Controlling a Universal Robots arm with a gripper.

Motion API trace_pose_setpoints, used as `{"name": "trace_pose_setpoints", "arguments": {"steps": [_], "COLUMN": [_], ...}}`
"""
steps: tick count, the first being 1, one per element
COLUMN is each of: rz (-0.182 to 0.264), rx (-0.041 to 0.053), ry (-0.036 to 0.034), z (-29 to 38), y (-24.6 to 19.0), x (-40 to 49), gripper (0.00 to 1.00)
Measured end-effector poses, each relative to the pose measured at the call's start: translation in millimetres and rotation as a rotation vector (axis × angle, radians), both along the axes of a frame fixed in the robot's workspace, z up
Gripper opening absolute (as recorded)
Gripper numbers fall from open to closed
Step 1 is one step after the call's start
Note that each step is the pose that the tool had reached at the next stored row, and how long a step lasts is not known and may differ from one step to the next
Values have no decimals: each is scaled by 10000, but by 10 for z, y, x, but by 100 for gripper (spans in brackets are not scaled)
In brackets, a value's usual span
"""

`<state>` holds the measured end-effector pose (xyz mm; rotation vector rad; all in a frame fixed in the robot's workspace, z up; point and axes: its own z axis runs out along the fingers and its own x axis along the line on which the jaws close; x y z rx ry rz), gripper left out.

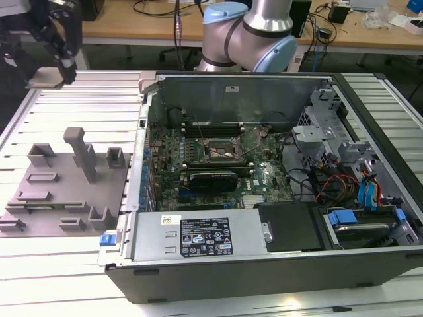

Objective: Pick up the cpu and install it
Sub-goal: 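Pick up the cpu and move it towards the insertion slot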

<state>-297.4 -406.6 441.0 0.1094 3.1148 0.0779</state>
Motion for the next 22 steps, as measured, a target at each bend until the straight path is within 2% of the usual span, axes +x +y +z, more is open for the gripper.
{"name": "trace_pose_setpoints", "arguments": {"steps": [3,14,16,22], "rz": [-1,0,0,-1], "rx": [0,0,0,0], "ry": [5,15,19,26], "z": [0,0,0,0], "y": [0,0,0,0], "x": [183,627,755,990], "gripper": [55,55,55,55]}}
